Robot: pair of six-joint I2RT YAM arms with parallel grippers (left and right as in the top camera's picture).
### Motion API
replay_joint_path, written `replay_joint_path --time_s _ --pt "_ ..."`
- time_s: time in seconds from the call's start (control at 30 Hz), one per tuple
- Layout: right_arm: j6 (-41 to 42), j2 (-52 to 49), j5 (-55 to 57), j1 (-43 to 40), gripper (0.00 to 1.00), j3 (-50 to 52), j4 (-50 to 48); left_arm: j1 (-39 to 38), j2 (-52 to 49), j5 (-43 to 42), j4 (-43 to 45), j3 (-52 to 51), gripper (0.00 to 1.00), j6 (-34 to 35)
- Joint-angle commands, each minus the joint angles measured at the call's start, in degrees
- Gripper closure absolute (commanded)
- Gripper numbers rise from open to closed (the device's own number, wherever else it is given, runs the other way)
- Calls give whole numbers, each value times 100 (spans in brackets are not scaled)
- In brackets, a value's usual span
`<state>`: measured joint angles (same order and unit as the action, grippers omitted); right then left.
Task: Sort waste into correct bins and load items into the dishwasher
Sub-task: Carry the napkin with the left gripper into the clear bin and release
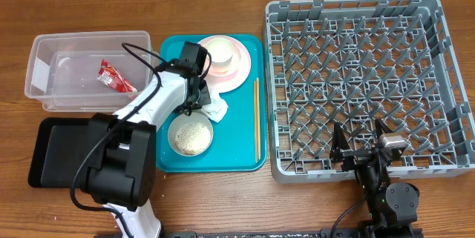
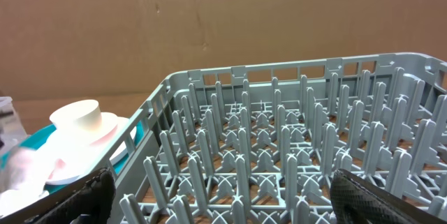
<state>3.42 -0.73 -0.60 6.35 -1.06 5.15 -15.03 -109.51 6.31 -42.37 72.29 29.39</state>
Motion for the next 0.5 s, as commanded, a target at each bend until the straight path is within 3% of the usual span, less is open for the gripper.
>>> replay_joint_path --time_s 0.0,0.3,0.47 --pt "26 57 57 -42 0 61 -33 11 197 116 -337 870 96 -219" --pt "26 57 57 -42 0 61 -33 205 472 614 -1530 2658 96 -264" --pt "24 57 57 -42 0 61 -33 691 474 1012 -1655 2857 96 -260"
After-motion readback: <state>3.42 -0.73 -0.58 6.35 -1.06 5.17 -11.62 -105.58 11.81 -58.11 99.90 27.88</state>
